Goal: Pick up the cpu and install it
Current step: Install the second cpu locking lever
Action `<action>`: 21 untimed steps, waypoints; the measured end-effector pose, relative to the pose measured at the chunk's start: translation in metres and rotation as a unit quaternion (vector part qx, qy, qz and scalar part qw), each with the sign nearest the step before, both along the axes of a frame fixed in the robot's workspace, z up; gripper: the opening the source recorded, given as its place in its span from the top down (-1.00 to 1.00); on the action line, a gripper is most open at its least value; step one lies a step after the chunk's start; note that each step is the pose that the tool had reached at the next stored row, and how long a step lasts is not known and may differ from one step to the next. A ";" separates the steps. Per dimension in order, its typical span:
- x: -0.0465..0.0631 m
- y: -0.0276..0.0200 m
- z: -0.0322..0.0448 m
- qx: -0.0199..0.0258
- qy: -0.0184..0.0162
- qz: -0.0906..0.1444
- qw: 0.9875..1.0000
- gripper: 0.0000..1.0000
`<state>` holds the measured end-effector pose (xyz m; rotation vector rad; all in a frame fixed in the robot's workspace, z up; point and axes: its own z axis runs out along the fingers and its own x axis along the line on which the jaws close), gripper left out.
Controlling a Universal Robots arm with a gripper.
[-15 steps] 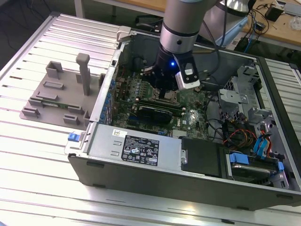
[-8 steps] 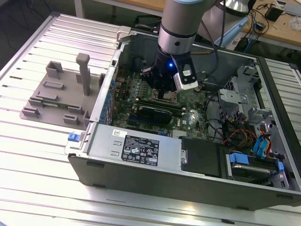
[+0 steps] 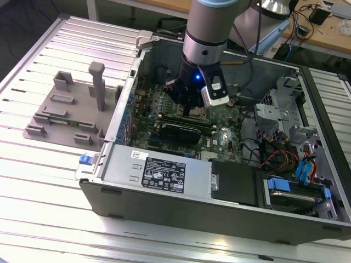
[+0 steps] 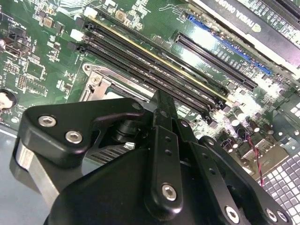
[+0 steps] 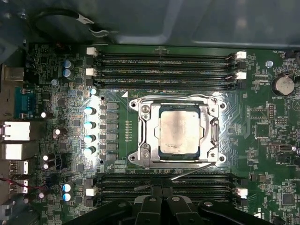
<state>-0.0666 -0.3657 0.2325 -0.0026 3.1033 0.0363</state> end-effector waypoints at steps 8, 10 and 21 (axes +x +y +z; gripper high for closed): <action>-0.002 0.0000 -0.0044 0.000 0.000 0.000 1.000 0.79; -0.002 0.0000 -0.0055 0.000 0.000 0.000 1.000 0.79; -0.009 0.0000 -0.0145 0.002 -0.001 0.000 1.000 0.79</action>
